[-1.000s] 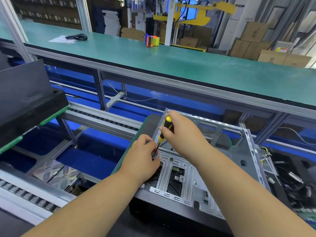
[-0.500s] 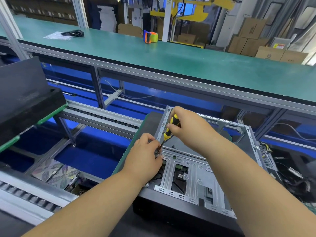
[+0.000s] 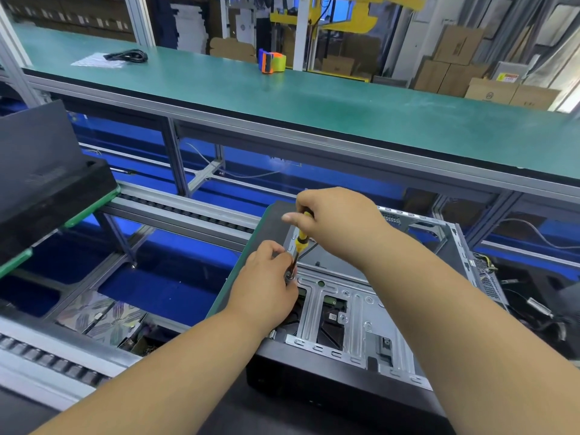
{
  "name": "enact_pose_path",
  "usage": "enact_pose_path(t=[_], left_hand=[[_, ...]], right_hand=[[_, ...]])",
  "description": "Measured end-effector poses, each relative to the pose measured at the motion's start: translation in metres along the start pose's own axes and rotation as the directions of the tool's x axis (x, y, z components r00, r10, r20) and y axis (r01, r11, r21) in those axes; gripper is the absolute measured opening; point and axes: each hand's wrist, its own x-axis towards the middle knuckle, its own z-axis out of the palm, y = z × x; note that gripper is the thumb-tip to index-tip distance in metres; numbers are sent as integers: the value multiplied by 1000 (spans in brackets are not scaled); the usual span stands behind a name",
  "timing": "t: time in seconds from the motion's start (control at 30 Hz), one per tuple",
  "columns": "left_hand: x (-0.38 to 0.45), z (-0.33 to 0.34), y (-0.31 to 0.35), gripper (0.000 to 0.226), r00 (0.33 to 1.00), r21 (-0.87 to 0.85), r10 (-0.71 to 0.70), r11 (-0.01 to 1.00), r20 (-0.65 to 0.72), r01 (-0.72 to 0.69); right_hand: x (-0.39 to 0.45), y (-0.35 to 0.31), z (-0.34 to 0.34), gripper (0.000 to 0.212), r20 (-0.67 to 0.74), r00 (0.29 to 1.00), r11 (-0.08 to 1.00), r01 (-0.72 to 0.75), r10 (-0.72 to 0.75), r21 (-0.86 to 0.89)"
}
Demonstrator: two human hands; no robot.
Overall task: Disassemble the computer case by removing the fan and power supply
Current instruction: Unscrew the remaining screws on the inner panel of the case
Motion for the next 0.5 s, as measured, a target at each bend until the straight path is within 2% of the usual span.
enact_pose_path(t=[0.17, 0.27, 0.43, 0.5], left_hand=[[0, -1, 1, 11, 1000, -16, -2, 1000, 0, 2], [1, -1, 1, 12, 1000, -10, -6, 1000, 1, 6], [1, -1, 0, 18, 1000, -12, 1, 1000, 1, -1], [2, -3, 1, 21, 999, -76, 22, 997, -30, -24]], right_hand=[[0, 0, 3, 5, 65, 997, 972, 29, -45, 232], [-4, 3, 3, 11, 82, 996, 958, 19, -44, 285], [-5, 6, 1, 7, 108, 994, 947, -6, -31, 322], [-4, 2, 1, 4, 93, 994, 948, 19, -52, 318]])
